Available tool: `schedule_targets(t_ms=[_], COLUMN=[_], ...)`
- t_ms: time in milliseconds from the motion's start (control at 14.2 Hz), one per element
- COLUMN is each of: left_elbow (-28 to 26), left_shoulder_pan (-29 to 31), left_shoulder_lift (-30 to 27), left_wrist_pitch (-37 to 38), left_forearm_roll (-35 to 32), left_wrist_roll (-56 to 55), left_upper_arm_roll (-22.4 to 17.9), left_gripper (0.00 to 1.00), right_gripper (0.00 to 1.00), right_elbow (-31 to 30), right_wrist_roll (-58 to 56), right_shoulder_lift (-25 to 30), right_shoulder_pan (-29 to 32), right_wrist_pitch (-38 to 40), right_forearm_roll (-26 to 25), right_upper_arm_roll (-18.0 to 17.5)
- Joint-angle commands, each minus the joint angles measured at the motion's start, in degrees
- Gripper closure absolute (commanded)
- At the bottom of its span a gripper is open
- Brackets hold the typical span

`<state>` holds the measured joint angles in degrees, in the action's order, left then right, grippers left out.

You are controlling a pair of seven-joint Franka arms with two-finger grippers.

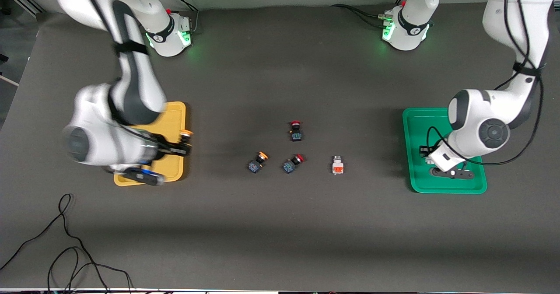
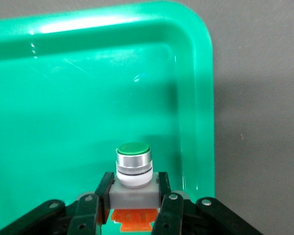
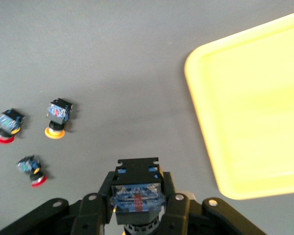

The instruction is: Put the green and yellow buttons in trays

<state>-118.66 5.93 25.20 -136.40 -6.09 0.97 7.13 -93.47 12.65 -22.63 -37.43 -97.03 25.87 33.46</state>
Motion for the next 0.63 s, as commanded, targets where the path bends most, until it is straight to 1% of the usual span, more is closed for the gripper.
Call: schedule_targets(t_ms=[0,70,141,211,281,422,492,563], left_elbow=[-0.87,-0.70,-0.61,-0.35,-0.08,2.10,4.47,7.45], left_shoulder_pan=[0.22,0.22,0.22,0.31,0.23,-0.04,-0.56,-1.09], left_shoulder_lift=[-1.11,-1.03,-1.20,-1.72,-3.12,-7.16,-8.74,-9.19], left_wrist_pitch=[-0.53,-0.44,-0.01,0.78,2.18,9.88,14.45,18.50], left_forearm_roll=[-1.03,-1.03,-1.03,-1.03,-1.03,-0.95,-0.86,-0.51], left_wrist_roll=[-0.62,-0.62,-0.62,-0.45,-0.27,-0.27,-0.53,-0.71], left_upper_arm_roll=[-0.01,-0.18,-0.62,-0.63,-0.63,-0.28,-0.10,0.08], left_gripper=[0.33,0.00,0.00,0.00,0.00,0.00,0.00,0.00], right_gripper=[1.00,1.00,1.00,1.00,1.00,1.00,1.00,1.00], right_elbow=[-0.22,0.39,0.14,-0.21,-1.70,-6.70,-8.29,-8.48], right_wrist_roll=[-6.48,-8.59,-9.91,-11.49,-14.12,-18.43,-20.97,-24.65], right_shoulder_lift=[5.04,5.31,5.32,4.36,2.35,-1.26,-3.54,-6.78], right_shoulder_pan=[-0.27,-0.27,-0.45,-0.10,0.25,1.04,1.48,2.70], right_wrist_pitch=[5.25,6.14,6.32,5.37,2.75,-5.85,-9.90,-12.29], right_forearm_roll=[-0.99,-2.39,-4.15,-6.25,-6.71,-6.54,-6.54,-5.84], right_upper_arm_roll=[6.94,8.88,10.03,10.31,10.40,10.40,10.40,10.31])
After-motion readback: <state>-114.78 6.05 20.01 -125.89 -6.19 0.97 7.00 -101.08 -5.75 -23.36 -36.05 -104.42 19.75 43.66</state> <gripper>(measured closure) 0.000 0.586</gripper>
